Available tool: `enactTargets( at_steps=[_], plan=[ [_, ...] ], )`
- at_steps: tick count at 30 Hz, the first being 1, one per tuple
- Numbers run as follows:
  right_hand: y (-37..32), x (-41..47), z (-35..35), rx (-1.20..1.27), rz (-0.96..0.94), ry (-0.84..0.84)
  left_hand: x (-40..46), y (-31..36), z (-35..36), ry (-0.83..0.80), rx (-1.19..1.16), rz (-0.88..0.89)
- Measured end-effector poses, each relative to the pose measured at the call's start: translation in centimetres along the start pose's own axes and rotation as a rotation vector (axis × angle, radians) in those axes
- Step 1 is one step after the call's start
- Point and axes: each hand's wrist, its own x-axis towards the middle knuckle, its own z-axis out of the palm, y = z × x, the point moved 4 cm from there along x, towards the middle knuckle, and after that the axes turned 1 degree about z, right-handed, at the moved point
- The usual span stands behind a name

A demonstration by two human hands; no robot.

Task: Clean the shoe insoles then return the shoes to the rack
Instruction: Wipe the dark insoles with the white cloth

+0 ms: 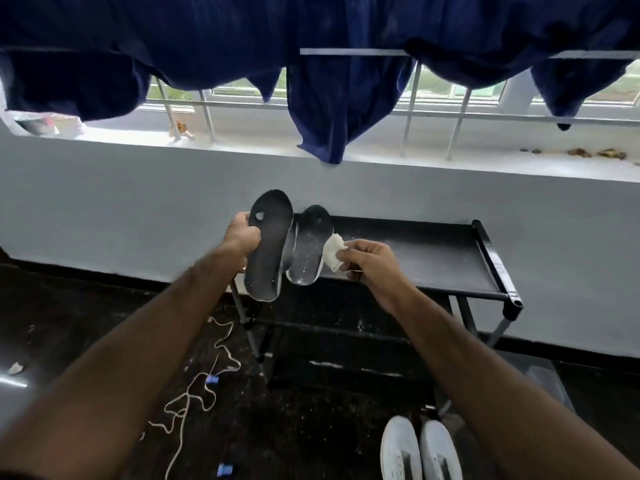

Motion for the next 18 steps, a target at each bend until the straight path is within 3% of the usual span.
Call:
enactTargets(
  at_steps=[3, 11, 13, 16, 18],
  plan=[
    [-0.2, 2.9, -0.5, -0.002, -0.013, 0.029, 4.8, -2.5, 0.7, 0.017, 0.041, -0.023],
    [0.6, 7.4, -1.5, 0.033, -0.026, 0.055, 7.5, -3.2, 1.6, 0.05, 0.225, 0.012],
    [1.2, 7.6, -1.3, 0.041, -0.017, 0.047, 7.5, -2.9, 1.1, 0.098, 0.336, 0.091],
    [1.7, 7.5, -1.4, 0.052, -0.015, 0.049, 7.3, -1.7, 1.2, 0.181, 0.532, 0.351],
    [1.7, 7.3, -1.5, 0.046, -0.02, 0.046, 6.7, -1.3, 2.4, 0.083, 0.566, 0.422]
  ],
)
